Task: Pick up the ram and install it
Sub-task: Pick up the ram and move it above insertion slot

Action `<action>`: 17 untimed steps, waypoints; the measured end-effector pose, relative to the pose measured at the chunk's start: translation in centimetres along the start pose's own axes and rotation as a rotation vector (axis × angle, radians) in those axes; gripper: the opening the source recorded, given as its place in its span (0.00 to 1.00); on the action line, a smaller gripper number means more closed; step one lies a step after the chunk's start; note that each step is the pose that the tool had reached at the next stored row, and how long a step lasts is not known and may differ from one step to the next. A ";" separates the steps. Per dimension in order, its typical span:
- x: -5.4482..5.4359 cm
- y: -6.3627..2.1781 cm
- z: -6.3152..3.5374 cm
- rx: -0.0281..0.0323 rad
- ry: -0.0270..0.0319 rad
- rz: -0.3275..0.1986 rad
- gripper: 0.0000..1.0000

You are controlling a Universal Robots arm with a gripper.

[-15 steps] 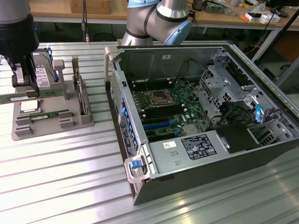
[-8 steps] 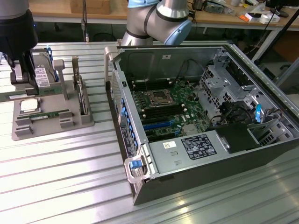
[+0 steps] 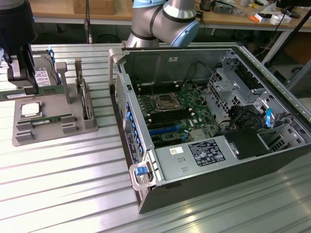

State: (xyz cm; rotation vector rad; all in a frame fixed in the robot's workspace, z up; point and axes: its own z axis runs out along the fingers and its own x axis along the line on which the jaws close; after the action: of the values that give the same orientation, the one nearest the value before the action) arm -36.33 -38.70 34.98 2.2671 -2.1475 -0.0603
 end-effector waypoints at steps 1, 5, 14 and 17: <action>0.0 0.00 -0.11 -0.0002 0.0001 0.000 0.13; 0.0 0.03 -0.87 -0.0002 0.0001 0.000 0.13; 0.0 0.08 -2.16 -0.0001 0.0001 0.000 0.13; 0.0 0.10 -2.46 -0.0001 0.0001 0.000 0.13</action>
State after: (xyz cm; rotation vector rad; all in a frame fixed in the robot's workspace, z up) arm -36.32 -38.70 37.43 2.2670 -2.1474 -0.0603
